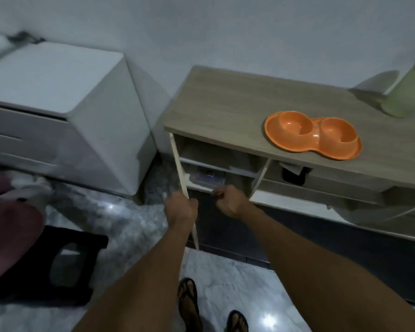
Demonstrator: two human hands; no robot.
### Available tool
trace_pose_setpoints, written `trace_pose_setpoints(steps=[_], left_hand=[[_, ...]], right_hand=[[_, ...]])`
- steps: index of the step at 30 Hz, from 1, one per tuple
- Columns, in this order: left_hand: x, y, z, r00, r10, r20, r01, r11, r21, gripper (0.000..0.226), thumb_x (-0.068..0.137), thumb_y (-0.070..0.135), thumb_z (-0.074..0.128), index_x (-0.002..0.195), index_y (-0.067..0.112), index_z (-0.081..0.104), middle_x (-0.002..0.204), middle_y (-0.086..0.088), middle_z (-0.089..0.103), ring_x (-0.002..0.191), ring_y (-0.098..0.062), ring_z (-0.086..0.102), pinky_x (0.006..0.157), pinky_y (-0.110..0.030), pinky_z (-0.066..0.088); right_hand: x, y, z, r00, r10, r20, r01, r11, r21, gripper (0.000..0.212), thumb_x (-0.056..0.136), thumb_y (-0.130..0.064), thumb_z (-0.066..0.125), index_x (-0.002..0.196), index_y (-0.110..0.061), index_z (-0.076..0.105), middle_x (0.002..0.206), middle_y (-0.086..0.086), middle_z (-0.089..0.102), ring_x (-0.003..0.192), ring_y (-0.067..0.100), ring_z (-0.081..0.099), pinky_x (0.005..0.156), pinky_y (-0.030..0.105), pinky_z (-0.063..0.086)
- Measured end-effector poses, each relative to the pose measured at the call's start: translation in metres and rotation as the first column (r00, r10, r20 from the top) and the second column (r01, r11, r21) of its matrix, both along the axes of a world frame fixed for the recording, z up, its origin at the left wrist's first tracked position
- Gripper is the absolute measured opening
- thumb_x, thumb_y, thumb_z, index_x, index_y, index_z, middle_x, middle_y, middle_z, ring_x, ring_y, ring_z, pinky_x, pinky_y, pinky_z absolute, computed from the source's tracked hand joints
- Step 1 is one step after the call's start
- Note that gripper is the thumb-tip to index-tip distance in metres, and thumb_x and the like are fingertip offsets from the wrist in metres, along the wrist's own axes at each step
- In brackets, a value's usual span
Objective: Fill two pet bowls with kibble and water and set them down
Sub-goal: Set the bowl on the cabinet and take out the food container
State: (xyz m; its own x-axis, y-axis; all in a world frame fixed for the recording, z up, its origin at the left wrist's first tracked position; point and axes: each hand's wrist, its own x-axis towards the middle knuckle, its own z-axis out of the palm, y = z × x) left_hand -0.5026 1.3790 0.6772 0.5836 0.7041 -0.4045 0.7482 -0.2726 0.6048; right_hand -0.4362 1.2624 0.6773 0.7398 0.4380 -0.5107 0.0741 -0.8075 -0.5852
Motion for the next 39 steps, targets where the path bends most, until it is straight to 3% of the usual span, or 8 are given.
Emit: trace_pose_setpoints(steps=[4, 6, 8, 12, 24, 32, 36, 39], left_hand=[[-0.042, 0.031, 0.006, 0.998, -0.041, 0.049, 0.034, 0.99, 0.138, 0.027, 0.097, 0.012, 0.047, 0.117, 0.009, 0.065, 0.11, -0.018, 0.067, 0.101, -0.032, 0.063, 0.065, -0.022, 0.038], [-0.059, 0.059, 0.003, 0.993, -0.113, 0.03, 0.103, 0.97, 0.22, 0.029, 0.1, 0.016, 0.043, 0.121, 0.013, 0.062, 0.113, -0.017, 0.066, 0.101, -0.03, 0.062, 0.067, -0.022, 0.04], [-0.066, 0.084, 0.002, 0.981, -0.178, -0.077, 0.193, 0.934, 0.299, 0.03, 0.101, 0.016, 0.041, 0.126, 0.015, 0.058, 0.118, -0.012, 0.065, 0.106, -0.026, 0.062, 0.083, -0.028, 0.047], [-0.075, 0.142, 0.0, 0.965, -0.216, -0.148, 0.26, 0.863, 0.434, 0.034, 0.103, 0.008, 0.034, 0.131, 0.011, 0.052, 0.123, -0.011, 0.062, 0.111, -0.025, 0.061, 0.09, -0.031, 0.045], [-0.07, 0.211, 0.0, 0.922, -0.308, -0.233, 0.384, 0.803, 0.457, 0.034, 0.103, 0.01, 0.038, 0.135, 0.008, 0.048, 0.125, -0.014, 0.061, 0.112, -0.029, 0.061, 0.092, -0.033, 0.047], [-0.07, 0.209, -0.008, 0.989, -0.136, -0.058, 0.147, 0.91, 0.388, 0.033, 0.095, 0.02, 0.05, 0.12, 0.004, 0.062, 0.113, -0.018, 0.066, 0.106, -0.033, 0.063, 0.077, -0.032, 0.043], [-0.061, 0.193, -0.027, 0.926, -0.37, 0.07, 0.236, 0.714, 0.659, 0.032, 0.08, 0.007, 0.064, 0.112, 0.002, 0.064, 0.111, -0.019, 0.065, 0.099, -0.037, 0.062, 0.086, -0.045, 0.048], [-0.044, 0.161, -0.036, 0.836, -0.539, 0.1, 0.327, 0.635, 0.7, 0.032, 0.077, 0.005, 0.07, 0.108, 0.004, 0.067, 0.106, -0.017, 0.067, 0.093, -0.035, 0.065, 0.085, -0.046, 0.052]], right_hand=[[-0.013, 0.06, 0.007, 0.941, 0.295, 0.164, -0.303, 0.953, 0.023, 0.066, 0.089, 0.0, 0.058, 0.15, -0.011, 0.038, 0.158, 0.013, 0.035, 0.143, 0.031, 0.037, 0.116, 0.034, 0.03], [-0.018, 0.098, 0.005, 0.848, 0.464, 0.256, -0.462, 0.884, -0.072, 0.078, 0.088, -0.006, 0.063, 0.156, -0.016, 0.026, 0.165, 0.009, 0.018, 0.147, 0.032, 0.03, 0.117, 0.043, 0.031], [-0.019, 0.126, 0.003, 0.761, 0.581, 0.287, -0.549, 0.814, -0.191, 0.085, 0.09, -0.014, 0.065, 0.159, -0.02, 0.015, 0.168, 0.003, 0.004, 0.148, 0.035, 0.026, 0.114, 0.051, 0.033], [-0.023, 0.176, 0.008, 0.647, 0.722, 0.246, -0.623, 0.686, -0.376, 0.082, 0.096, -0.01, 0.053, 0.16, -0.018, 0.002, 0.168, -0.001, -0.007, 0.15, 0.035, 0.017, 0.116, 0.05, 0.025], [-0.025, 0.229, -0.002, 0.747, 0.642, 0.172, -0.568, 0.751, -0.336, 0.091, 0.093, -0.006, 0.054, 0.159, -0.026, -0.006, 0.166, -0.01, -0.017, 0.143, 0.031, 0.035, 0.111, 0.05, 0.038], [-0.027, 0.204, -0.019, 0.804, 0.513, 0.3, -0.463, 0.857, -0.224, 0.092, 0.089, -0.005, 0.057, 0.159, -0.029, 0.002, 0.168, -0.005, -0.003, 0.145, 0.037, 0.03, 0.11, 0.054, 0.038], [-0.019, 0.157, -0.044, 0.881, 0.402, 0.25, -0.349, 0.908, -0.231, 0.091, 0.089, -0.004, 0.055, 0.159, -0.024, 0.001, 0.168, -0.001, -0.003, 0.147, 0.038, 0.026, 0.111, 0.055, 0.037], [-0.009, 0.117, -0.064, 0.93, 0.311, 0.194, -0.254, 0.929, -0.27, 0.095, 0.086, -0.004, 0.059, 0.159, -0.022, 0.001, 0.168, 0.001, -0.001, 0.145, 0.038, 0.029, 0.109, 0.054, 0.039]])
